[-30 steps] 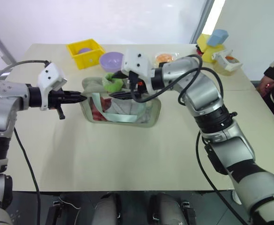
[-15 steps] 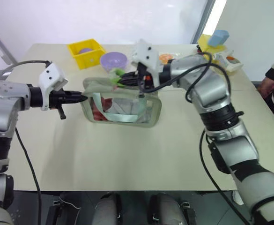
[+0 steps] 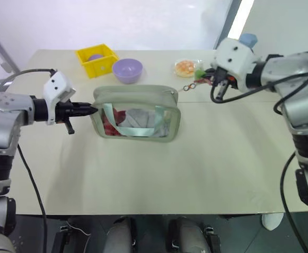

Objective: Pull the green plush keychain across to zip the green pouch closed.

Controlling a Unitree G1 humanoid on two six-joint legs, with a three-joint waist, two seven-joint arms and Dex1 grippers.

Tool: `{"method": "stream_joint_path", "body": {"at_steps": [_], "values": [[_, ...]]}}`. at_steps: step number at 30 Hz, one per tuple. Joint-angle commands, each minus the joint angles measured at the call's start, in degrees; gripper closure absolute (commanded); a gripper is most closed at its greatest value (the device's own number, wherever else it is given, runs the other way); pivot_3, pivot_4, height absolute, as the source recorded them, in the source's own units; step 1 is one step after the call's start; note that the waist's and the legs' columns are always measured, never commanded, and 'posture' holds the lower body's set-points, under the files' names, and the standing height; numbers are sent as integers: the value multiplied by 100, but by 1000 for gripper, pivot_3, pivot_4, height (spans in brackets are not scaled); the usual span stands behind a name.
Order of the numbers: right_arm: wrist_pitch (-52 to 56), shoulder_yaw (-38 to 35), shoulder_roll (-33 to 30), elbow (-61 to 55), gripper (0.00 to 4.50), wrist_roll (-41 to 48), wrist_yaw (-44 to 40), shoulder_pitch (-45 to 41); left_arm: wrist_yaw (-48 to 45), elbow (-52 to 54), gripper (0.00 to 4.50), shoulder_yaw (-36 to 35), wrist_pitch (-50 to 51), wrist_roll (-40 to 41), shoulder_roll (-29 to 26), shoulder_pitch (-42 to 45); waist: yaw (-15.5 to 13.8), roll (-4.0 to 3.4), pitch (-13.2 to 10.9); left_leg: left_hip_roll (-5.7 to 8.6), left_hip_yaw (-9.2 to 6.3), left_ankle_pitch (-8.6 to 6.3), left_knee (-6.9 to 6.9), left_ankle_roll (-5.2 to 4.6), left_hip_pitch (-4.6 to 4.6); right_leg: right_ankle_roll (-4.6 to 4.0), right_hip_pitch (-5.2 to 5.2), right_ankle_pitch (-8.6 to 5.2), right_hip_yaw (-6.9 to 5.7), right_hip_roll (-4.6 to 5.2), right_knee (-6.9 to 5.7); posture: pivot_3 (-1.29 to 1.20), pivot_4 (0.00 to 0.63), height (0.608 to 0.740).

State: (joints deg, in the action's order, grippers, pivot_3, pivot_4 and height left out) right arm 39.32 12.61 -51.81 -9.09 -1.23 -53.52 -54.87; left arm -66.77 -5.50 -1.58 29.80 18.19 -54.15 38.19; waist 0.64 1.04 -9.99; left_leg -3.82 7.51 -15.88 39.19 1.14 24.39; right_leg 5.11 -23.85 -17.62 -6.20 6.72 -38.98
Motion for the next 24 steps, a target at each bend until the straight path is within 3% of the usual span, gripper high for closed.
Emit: {"method": "stream_joint_path", "body": {"at_steps": [1,6,9,15,18,19,21,24], "values": [[92,-134,-242,-344,4452,-370,331,552,52,182,4500,25,156,37,52,-209,-20,4,3,0,-1,0,1,0,-1,0,5,0,0,0,1,0,150,739],[123,220,317,-746,4452,-446,769,1920,103,227,4500,41,199,44,85,-232,-29,9,9,2,-6,0,1,-1,-15,1,26,0,-5,1,13,0,150,739],[256,369,1078,-793,4452,-356,1116,2419,149,294,4500,33,283,67,100,-244,-10,6,10,2,-5,0,-1,0,-25,1,33,0,-4,0,13,0,150,739],[252,404,1965,-491,4452,-213,1403,2690,254,498,4500,-34,337,112,108,-419,-13,9,13,2,-10,0,-2,-1,-33,1,45,-1,-6,0,19,0,150,739],[-10,314,1859,-302,4452,-281,1364,2571,299,553,4500,-77,312,110,108,-484,-8,9,13,2,-10,0,-2,-1,-37,1,49,-1,-5,-1,20,0,150,739],[-52,230,1806,-253,4168,-260,1341,2512,312,553,4500,-96,295,110,107,-494,-7,9,13,2,-11,0,-2,-1,-38,1,50,-1,-6,-1,20,0,150,739],[49,-166,1597,-227,3563,95,998,2320,340,524,3740,-180,284,143,97,-500,-8,8,12,2,-10,0,-3,-1,-40,1,51,-1,-5,-1,20,0,150,739],[632,-948,1105,-253,2107,964,248,1899,251,449,2446,-469,561,454,17,-412,-7,9,4,2,-9,-1,-3,-2,-32,1,43,0,-5,-1,20,0,150,739]]}}
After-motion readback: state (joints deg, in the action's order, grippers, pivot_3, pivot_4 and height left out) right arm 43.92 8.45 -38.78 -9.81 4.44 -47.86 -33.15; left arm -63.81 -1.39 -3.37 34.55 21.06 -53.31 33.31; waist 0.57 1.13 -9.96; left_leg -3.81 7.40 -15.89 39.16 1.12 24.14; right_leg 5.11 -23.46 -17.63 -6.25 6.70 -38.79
